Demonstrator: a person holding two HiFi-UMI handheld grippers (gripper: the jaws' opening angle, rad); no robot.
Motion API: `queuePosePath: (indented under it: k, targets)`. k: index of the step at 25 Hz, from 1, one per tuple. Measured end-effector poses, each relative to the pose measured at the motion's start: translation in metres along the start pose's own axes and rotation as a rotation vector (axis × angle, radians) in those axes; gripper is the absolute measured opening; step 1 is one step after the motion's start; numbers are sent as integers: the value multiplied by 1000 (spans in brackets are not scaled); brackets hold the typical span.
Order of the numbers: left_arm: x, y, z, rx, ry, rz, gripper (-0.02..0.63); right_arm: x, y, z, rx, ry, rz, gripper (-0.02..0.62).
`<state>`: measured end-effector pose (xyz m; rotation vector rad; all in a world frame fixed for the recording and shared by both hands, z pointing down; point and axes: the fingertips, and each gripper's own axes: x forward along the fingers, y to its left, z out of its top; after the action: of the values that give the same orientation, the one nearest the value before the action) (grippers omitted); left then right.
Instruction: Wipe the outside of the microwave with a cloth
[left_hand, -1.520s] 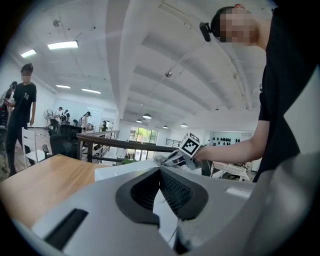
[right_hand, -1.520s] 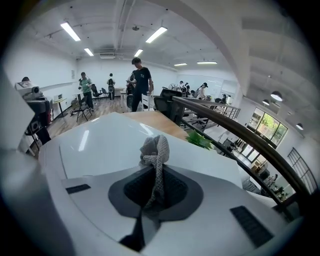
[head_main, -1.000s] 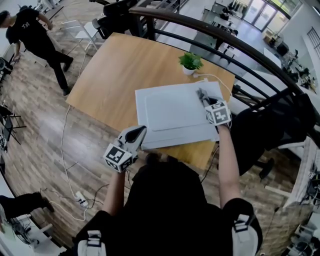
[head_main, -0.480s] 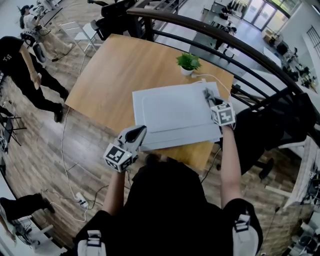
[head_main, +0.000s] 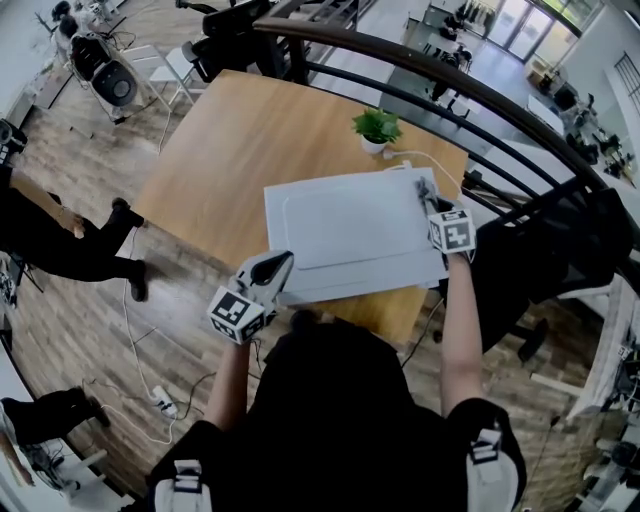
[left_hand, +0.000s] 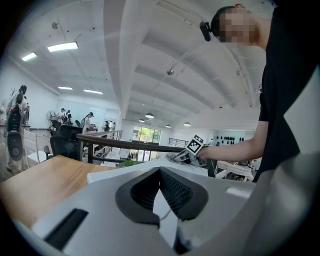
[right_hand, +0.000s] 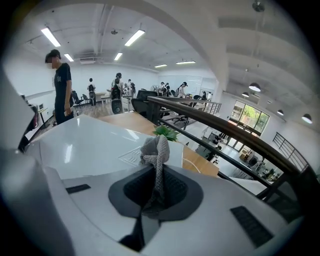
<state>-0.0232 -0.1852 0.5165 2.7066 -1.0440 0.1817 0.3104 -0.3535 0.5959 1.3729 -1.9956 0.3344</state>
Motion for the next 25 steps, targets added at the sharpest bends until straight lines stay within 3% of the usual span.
queuePosePath:
  k: [13,19,22,25]
  targets:
    - [4,4,-3,14,10,3,2,30,-24,8,45,5,-12,20]
    - [-4,12,-3,-12,12,50,2,41,-35,19,65,10,-13,20]
    - [-11,14,-7,12,-2,46,2,45,-37,23,60,11,-30,18]
    - [-18,17,-6,-24,22,76,2,47,-37,21,65,24,-55,18]
